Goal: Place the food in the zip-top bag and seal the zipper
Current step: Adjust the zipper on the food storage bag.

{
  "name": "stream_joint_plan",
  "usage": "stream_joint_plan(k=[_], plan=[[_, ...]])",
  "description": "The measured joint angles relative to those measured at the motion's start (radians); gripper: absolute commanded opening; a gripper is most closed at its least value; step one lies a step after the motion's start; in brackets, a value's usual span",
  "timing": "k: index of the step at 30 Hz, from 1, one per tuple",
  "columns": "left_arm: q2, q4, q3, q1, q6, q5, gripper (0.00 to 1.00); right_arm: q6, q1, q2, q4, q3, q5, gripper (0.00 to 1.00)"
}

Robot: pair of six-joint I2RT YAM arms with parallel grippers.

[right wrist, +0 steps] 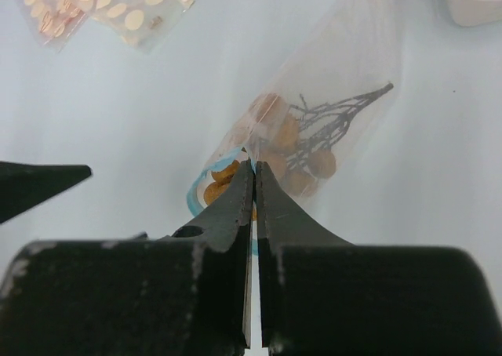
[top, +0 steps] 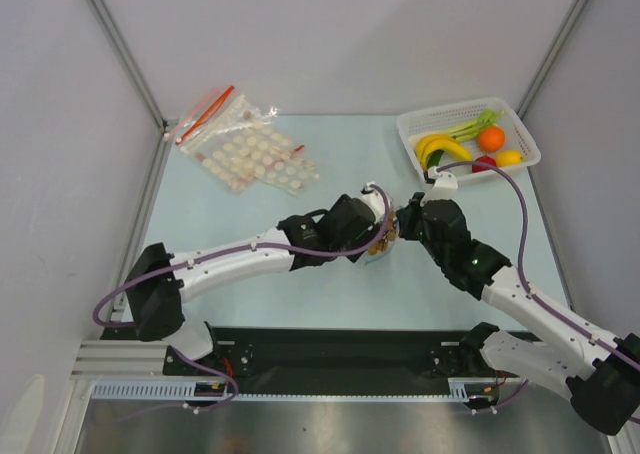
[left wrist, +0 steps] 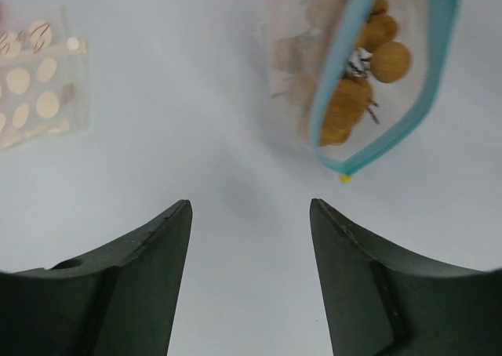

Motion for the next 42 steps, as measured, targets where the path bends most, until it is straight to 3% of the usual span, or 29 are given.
stream_joint_plan(k=[5,14,16,17,23,24,27,32,33,34,37,42], plan=[[-0.040,0.141,-0.111,-0.065,0.060,0.036,0.72,0.001,-0.007,-0.006,0.003,-0.001,-0.029,0.00],[-0.083,0.416,-0.234,-0.068,0.125,0.034,0.62,0.004,-0.011,-0.019,0.023,-0.010,-0.076,0.00],[-0.073,0.455,-0.235,-0.068,0.133,0.031,0.53,0.004,-0.011,-0.020,0.030,-0.011,-0.090,0.00],[-0.058,0.482,-0.233,-0.068,0.145,0.027,0.41,0.004,-0.011,-0.022,0.035,-0.014,-0.101,0.00],[0.010,0.497,-0.211,-0.046,0.145,-0.005,0.27,0.000,-0.011,-0.056,0.063,-0.045,-0.153,0.00],[0.020,0.494,-0.209,-0.037,0.144,-0.002,0.15,0.000,-0.011,-0.060,0.069,-0.048,-0.161,0.00],[0.045,0.477,-0.200,-0.018,0.137,-0.006,0.00,-0.001,-0.011,-0.066,0.081,-0.052,-0.174,0.00],[0.047,0.436,-0.187,-0.013,0.117,-0.024,0.00,-0.001,-0.011,-0.069,0.080,-0.057,-0.173,0.00],[0.043,0.418,-0.183,-0.014,0.110,-0.029,0.00,-0.001,-0.012,-0.069,0.081,-0.058,-0.173,0.06],[0.037,0.396,-0.178,-0.015,0.100,-0.035,0.00,0.000,-0.013,-0.069,0.081,-0.059,-0.173,0.24],[0.012,0.322,-0.158,-0.014,0.074,-0.055,0.00,-0.004,-0.020,-0.067,0.089,-0.060,-0.173,0.44],[-0.038,0.206,-0.129,0.019,0.016,-0.042,0.00,-0.010,-0.043,-0.065,0.115,-0.078,-0.182,0.56]])
